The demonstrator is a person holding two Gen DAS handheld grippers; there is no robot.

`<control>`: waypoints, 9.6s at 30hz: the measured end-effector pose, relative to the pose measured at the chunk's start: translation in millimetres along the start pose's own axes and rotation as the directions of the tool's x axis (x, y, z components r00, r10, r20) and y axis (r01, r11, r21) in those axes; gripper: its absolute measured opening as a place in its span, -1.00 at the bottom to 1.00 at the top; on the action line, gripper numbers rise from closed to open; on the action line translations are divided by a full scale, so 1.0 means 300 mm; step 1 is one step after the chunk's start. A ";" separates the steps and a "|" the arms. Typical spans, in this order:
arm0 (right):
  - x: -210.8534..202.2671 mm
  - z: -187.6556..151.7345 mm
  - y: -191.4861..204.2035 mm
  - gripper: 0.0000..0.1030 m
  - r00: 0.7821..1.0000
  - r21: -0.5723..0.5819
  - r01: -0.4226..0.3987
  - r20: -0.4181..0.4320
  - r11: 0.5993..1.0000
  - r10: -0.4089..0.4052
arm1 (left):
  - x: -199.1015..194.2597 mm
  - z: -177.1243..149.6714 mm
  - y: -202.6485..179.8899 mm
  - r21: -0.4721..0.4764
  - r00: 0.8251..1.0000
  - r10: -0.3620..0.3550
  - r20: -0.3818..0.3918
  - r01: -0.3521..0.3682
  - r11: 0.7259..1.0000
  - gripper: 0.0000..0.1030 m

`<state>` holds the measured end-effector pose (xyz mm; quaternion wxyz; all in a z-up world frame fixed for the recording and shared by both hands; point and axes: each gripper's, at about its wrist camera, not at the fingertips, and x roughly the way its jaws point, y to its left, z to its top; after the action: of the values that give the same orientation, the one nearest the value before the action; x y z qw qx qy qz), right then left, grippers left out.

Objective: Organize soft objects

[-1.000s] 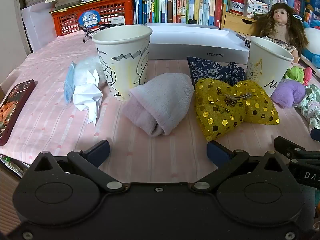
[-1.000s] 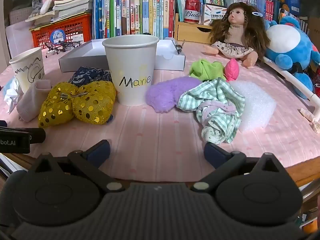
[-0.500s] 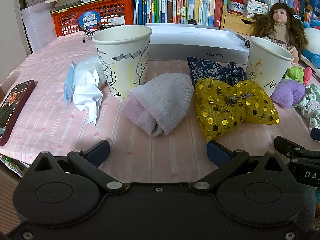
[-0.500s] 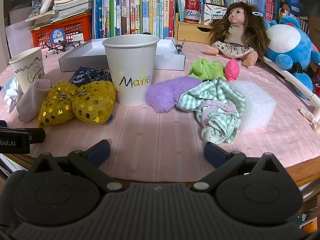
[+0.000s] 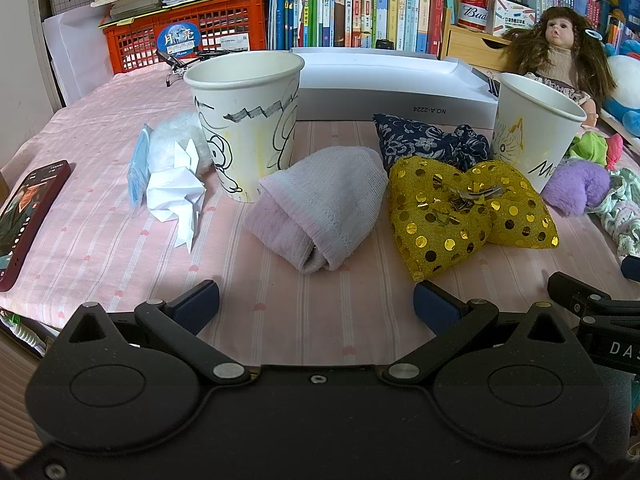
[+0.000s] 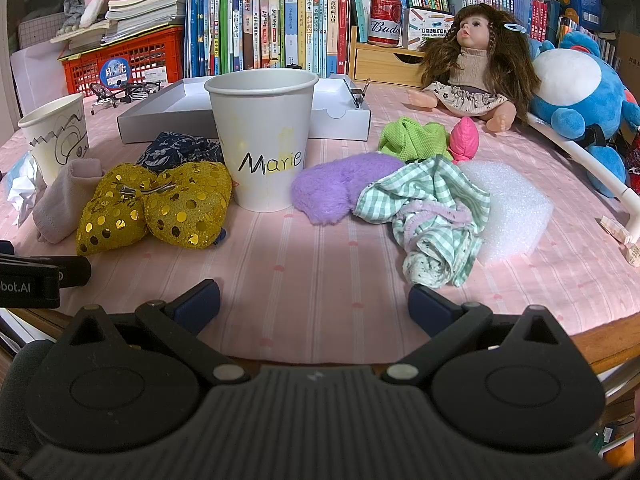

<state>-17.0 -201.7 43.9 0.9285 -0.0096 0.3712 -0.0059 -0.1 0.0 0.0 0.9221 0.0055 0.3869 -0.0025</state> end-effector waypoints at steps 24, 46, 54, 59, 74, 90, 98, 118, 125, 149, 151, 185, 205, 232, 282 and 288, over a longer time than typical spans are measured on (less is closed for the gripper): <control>0.000 0.000 0.000 1.00 1.000 -0.001 0.000 0.000 1.000 0.000 | 0.000 0.000 0.000 0.000 1.000 0.000 0.002 0.000 1.000 1.00; -0.007 -0.011 0.002 1.00 1.000 0.010 0.008 0.025 1.000 -0.009 | 0.001 -0.001 0.004 0.003 1.000 -0.007 0.016 0.007 1.000 1.00; -0.013 -0.022 0.001 1.00 0.999 0.012 0.006 0.050 1.000 -0.006 | 0.000 -0.013 0.017 0.001 0.999 -0.006 0.052 0.006 1.000 1.00; -0.013 -0.021 0.000 1.00 0.999 0.014 0.002 0.049 1.000 -0.003 | -0.002 -0.026 0.024 0.004 0.997 -0.014 0.081 0.014 1.000 1.00; -0.084 -0.011 0.078 0.93 0.965 -0.102 -0.173 0.181 0.980 0.190 | -0.108 0.020 0.121 -0.114 0.983 -0.089 0.163 0.108 0.988 0.58; -0.012 0.029 0.139 0.41 0.958 -0.154 -0.167 0.210 0.974 0.197 | -0.029 0.060 0.141 -0.120 0.977 -0.168 0.133 0.184 0.975 0.09; 0.005 0.030 0.143 0.41 0.954 -0.175 -0.173 0.214 0.969 0.209 | -0.017 0.057 0.122 -0.094 0.977 -0.145 0.159 0.161 0.982 0.21; 0.013 0.026 0.170 -0.17 0.942 -0.207 -0.213 0.214 0.955 0.257 | 0.028 0.053 0.151 -0.176 0.961 -0.223 0.167 0.251 0.952 -0.42; -0.016 0.032 0.162 -0.30 0.938 -0.174 -0.222 0.230 0.959 0.259 | -0.008 0.049 0.146 -0.160 0.958 -0.229 0.172 0.256 0.953 -0.56; -0.244 0.115 0.068 -0.33 0.908 -0.137 -0.165 0.366 0.977 0.204 | -0.267 0.145 0.054 0.012 0.923 -0.266 0.279 0.273 0.962 -0.59; -0.254 0.134 0.051 -0.33 0.903 -0.127 -0.169 0.377 0.978 0.205 | -0.279 0.177 0.045 0.026 0.917 -0.278 0.286 0.283 0.959 -0.59; 0.407 0.734 -0.149 -0.30 0.971 0.115 -0.228 -0.041 0.967 0.234 | 0.388 0.848 -0.057 -0.172 0.953 -0.275 -0.127 0.252 0.952 -0.59; 0.595 0.712 -0.058 -0.15 0.958 -0.018 -0.196 -0.215 0.980 0.188 | 0.578 0.804 -0.107 -0.187 0.960 -0.212 -0.185 0.178 0.966 -0.57; 0.347 0.729 -0.154 0.56 0.962 -0.003 -0.271 -0.047 0.963 0.270 | 0.232 0.777 -0.068 -0.069 0.971 -0.235 0.040 0.237 0.969 0.48; -0.119 0.065 -0.173 1.00 0.939 -0.088 -0.078 0.328 0.993 0.103 | -0.110 0.113 -0.078 0.063 0.918 -0.306 0.254 0.300 0.952 0.87; -0.097 0.025 -0.182 1.00 0.948 -0.076 -0.052 0.310 0.996 0.073 | -0.070 0.108 -0.119 0.068 0.928 -0.288 0.238 0.279 0.958 0.88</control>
<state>-33.2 -255.7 70.7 0.9744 -0.0297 0.2197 0.0374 8.1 -36.1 37.4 0.9526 -0.0354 0.2663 -0.1428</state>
